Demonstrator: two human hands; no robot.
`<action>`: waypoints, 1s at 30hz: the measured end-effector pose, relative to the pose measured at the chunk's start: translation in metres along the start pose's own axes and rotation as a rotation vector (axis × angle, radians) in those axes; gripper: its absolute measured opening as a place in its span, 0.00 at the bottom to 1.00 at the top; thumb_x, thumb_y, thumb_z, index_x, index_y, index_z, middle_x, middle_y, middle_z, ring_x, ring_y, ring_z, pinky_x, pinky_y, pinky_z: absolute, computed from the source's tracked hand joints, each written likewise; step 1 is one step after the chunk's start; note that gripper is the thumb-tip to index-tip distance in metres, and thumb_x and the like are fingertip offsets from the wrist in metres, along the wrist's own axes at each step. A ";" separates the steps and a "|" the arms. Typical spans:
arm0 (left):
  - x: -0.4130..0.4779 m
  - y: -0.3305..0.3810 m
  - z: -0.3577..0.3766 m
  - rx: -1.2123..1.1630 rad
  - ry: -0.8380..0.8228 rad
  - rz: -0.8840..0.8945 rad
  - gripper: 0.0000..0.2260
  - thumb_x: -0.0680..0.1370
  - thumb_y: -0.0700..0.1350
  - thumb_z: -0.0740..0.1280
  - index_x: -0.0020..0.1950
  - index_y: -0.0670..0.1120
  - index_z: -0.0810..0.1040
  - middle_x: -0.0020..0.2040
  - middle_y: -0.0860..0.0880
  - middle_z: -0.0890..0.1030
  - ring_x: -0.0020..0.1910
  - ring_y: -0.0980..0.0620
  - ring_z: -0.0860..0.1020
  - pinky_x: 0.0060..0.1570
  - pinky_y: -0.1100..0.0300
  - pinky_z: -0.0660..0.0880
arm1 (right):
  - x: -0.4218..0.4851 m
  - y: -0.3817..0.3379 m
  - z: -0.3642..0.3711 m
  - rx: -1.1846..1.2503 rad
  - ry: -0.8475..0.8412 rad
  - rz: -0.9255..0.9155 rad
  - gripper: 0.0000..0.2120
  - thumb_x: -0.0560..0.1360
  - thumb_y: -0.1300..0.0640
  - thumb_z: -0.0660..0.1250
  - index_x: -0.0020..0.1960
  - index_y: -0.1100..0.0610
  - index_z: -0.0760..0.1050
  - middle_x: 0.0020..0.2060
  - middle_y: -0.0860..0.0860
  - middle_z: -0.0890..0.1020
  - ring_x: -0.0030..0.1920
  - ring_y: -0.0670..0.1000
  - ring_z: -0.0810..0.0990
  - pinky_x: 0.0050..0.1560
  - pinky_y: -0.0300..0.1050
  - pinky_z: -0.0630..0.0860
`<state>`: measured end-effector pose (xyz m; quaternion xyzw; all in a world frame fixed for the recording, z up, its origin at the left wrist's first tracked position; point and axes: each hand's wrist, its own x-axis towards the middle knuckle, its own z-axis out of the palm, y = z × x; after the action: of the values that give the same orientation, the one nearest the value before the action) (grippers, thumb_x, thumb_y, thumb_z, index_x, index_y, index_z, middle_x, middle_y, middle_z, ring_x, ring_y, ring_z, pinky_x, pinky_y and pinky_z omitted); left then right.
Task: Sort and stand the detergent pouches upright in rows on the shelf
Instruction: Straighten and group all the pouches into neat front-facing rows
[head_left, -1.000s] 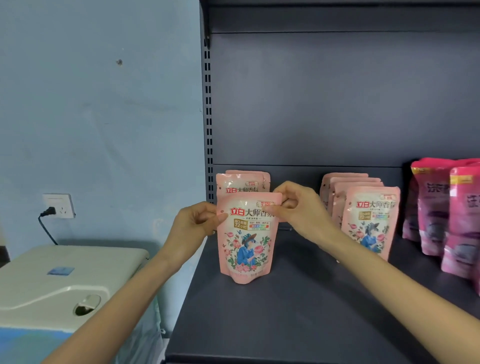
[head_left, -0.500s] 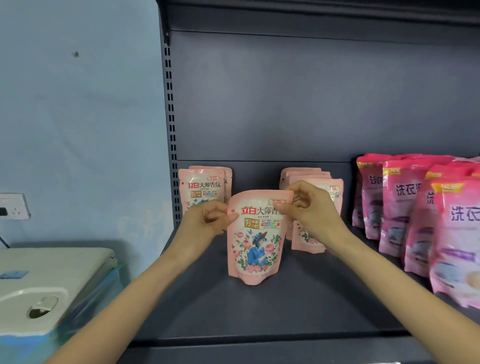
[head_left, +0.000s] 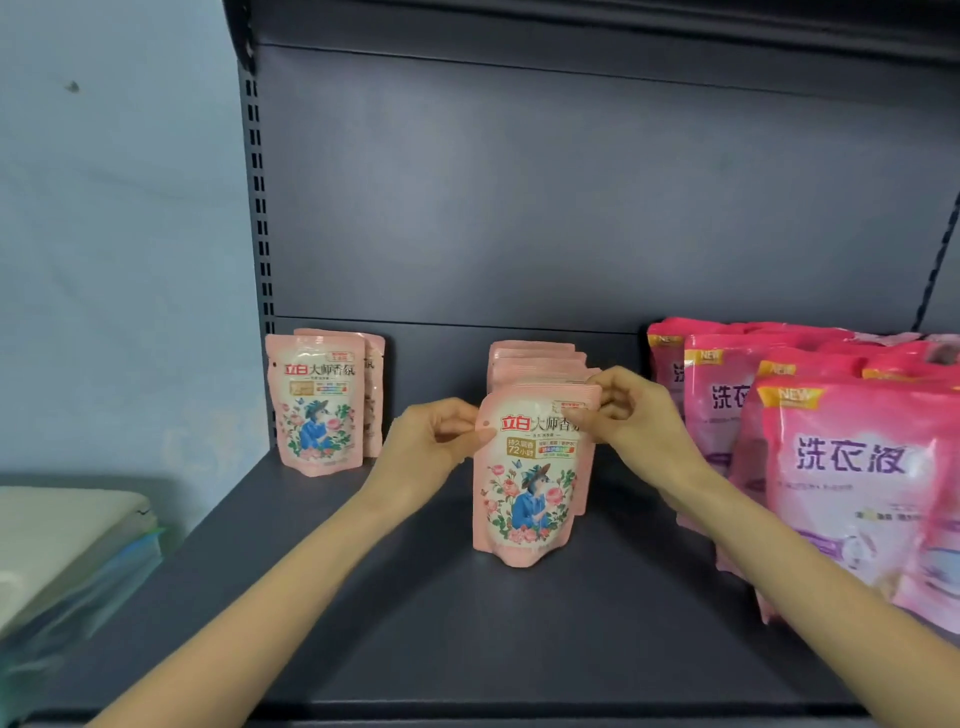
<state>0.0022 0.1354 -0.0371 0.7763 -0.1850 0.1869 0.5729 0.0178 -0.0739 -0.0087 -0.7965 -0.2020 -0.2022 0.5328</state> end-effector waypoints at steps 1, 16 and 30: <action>0.002 0.000 0.004 0.021 0.005 0.000 0.04 0.75 0.41 0.68 0.44 0.49 0.80 0.42 0.54 0.84 0.41 0.62 0.81 0.39 0.70 0.74 | 0.001 0.004 -0.003 0.004 0.004 -0.008 0.09 0.70 0.62 0.72 0.43 0.52 0.73 0.42 0.51 0.81 0.42 0.51 0.81 0.42 0.41 0.81; 0.016 0.001 0.027 0.112 0.060 -0.054 0.05 0.76 0.38 0.67 0.48 0.46 0.80 0.47 0.50 0.84 0.47 0.56 0.82 0.50 0.65 0.77 | 0.015 0.028 -0.019 -0.017 -0.003 -0.052 0.07 0.72 0.61 0.70 0.45 0.54 0.73 0.43 0.48 0.81 0.42 0.49 0.80 0.41 0.40 0.79; -0.004 0.001 0.014 0.410 -0.039 0.045 0.11 0.78 0.43 0.64 0.59 0.49 0.76 0.54 0.55 0.81 0.53 0.61 0.78 0.54 0.72 0.72 | -0.017 0.016 -0.023 -0.709 -0.002 -0.288 0.30 0.77 0.48 0.62 0.75 0.50 0.53 0.74 0.44 0.56 0.71 0.45 0.59 0.59 0.43 0.69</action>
<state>-0.0006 0.1223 -0.0418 0.8757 -0.1716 0.2183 0.3949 0.0099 -0.1024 -0.0220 -0.8951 -0.2298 -0.3316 0.1900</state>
